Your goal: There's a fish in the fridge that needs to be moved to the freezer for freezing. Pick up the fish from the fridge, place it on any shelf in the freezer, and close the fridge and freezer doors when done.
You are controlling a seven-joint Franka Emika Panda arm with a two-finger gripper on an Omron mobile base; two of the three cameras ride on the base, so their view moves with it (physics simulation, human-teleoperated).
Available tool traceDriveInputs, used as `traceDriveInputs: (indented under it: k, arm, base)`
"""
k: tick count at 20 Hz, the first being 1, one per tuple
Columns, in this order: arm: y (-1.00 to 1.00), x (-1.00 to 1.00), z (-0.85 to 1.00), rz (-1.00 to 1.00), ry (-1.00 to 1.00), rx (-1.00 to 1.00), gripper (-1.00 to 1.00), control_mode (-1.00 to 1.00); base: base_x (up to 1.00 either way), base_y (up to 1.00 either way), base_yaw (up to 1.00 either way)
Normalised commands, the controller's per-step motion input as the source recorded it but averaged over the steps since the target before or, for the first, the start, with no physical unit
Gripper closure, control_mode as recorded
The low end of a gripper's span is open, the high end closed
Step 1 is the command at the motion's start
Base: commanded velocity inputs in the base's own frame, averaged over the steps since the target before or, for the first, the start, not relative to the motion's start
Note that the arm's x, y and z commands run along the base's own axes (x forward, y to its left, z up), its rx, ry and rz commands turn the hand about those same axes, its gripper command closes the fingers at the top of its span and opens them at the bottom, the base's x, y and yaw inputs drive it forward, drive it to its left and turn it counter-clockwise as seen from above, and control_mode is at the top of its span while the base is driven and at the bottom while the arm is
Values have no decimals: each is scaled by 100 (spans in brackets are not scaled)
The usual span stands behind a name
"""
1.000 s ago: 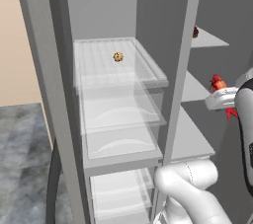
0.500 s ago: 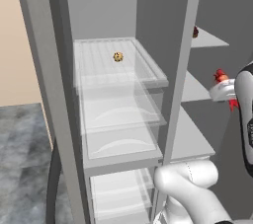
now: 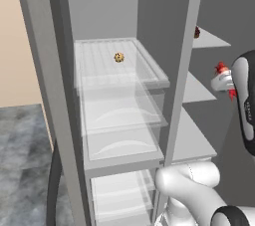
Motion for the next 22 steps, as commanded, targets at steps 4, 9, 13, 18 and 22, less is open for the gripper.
traceDriveInputs:
  k: [4,9,13,18,22]
  arm:
    - [-36,51,-11,4,0,0,100,-100]
    - [-4,32,-29,2,-6,-2,100,-100]
    - [0,22,-43,1,-7,-5,100,-100]
    - [-4,23,-35,0,-3,-5,100,-100]
    - [-5,22,-30,2,0,-1,100,-100]
  base:
    - [0,0,0]
    - [0,0,0]
    - [0,0,0]
    - [0,0,0]
    - [0,0,0]
